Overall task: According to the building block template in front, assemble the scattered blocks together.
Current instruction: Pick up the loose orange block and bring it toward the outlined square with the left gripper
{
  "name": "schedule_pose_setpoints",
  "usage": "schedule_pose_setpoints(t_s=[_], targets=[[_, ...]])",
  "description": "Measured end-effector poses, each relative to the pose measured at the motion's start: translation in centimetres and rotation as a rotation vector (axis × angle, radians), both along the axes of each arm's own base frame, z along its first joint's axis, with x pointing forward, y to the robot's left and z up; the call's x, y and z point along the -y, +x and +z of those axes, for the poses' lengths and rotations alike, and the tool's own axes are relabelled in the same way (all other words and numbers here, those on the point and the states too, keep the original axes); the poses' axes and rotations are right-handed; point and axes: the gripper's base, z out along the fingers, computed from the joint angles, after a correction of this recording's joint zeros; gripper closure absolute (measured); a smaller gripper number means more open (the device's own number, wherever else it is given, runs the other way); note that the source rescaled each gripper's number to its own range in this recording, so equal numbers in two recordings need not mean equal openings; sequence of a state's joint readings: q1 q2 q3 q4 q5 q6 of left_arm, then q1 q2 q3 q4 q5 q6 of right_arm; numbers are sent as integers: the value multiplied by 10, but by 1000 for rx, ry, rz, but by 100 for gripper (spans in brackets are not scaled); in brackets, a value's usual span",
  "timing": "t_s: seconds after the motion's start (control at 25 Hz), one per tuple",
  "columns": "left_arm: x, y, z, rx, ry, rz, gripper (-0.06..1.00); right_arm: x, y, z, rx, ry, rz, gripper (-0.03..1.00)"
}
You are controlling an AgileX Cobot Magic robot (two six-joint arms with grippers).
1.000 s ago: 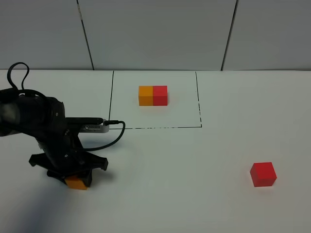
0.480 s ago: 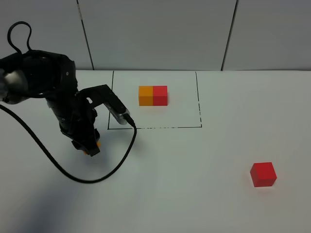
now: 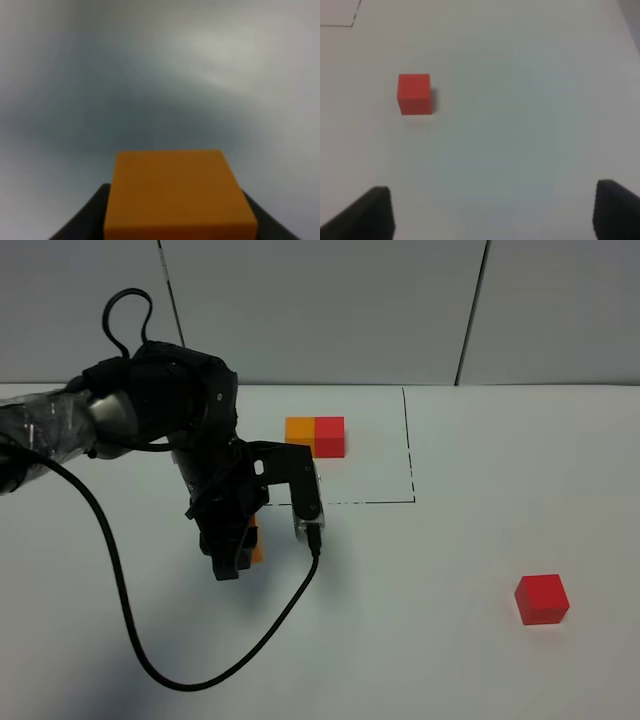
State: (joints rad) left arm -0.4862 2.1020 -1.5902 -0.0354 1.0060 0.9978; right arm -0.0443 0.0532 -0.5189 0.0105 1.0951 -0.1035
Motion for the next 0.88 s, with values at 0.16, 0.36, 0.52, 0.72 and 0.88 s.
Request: schedule_pose_setpoints(t_s=[0.16,0.36,0.52,0.72,0.88], targets=[[12,7,-10,-65,-31,-65,94,0,0,0,0,0,0,34],[20,15,-27,-101,-42,-116,94,0,0,0,0,0,0,34],[23,15,-37,-128,-31,-133,94,0,0,0,0,0,0,34],[24,15,-43,-145,-24,-149,94,0,0,0,0,0,0,34],[24,15,-51,-158,-18,-150,94,0,0,0,0,0,0,34]])
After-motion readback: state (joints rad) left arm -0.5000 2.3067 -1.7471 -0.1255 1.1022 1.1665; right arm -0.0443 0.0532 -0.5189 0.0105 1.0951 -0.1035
